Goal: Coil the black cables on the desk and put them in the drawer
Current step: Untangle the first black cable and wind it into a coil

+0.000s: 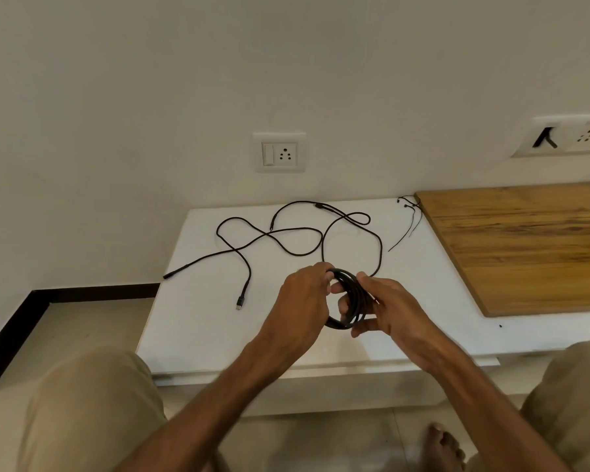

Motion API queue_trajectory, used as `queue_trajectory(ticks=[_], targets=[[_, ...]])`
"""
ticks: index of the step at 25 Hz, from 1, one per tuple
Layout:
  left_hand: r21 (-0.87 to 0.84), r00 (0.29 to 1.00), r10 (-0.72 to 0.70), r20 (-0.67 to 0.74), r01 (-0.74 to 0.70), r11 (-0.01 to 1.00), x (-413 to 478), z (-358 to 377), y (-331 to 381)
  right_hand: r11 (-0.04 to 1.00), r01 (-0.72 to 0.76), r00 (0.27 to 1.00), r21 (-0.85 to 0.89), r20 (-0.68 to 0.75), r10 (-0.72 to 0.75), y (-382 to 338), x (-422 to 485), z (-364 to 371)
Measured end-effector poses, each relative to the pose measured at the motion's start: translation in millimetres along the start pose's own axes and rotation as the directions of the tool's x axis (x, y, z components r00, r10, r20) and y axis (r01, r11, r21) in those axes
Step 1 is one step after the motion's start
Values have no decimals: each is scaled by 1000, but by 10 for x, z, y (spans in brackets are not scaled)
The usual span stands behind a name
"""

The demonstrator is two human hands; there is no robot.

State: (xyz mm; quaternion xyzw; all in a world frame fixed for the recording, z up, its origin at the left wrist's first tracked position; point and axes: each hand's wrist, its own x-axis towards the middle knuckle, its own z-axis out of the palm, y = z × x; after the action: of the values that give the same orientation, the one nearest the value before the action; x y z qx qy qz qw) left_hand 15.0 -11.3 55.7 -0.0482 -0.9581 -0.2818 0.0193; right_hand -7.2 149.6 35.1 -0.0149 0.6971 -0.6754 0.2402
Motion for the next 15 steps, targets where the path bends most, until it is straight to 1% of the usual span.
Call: queue_trajectory(ticks=[2,4,6,9,11,13,15], targets=[[-23,998,-50,44,51,998,39,-37,6,997,41,999,-62,19,-40,-22,-6,-107],[-42,994,-60,89,64,997,39,-53,10,983,100,995,-151,35,-96,-32,-24,-184],[-87,998,-3,61,8,996,-19,-38,3,969,137,991,-207,29,-134,-43,-31,-224],[-246,999,32,-14,-34,969,-65,22,-33,940,191,979,-284,-12,-203,-26,-34,-235],[-272,999,33,-34,-41,961,-71,62,-36,956,179,979,-233,-56,-197,3,-35,-206],[-231,998,44,-48,-54,972,-72,61,-15,985,129,985,-116,-97,-140,58,-39,-172],[-178,996,70,-50,-78,981,-73,48,20,997,79,992,1,-94,-78,79,-40,-139]])
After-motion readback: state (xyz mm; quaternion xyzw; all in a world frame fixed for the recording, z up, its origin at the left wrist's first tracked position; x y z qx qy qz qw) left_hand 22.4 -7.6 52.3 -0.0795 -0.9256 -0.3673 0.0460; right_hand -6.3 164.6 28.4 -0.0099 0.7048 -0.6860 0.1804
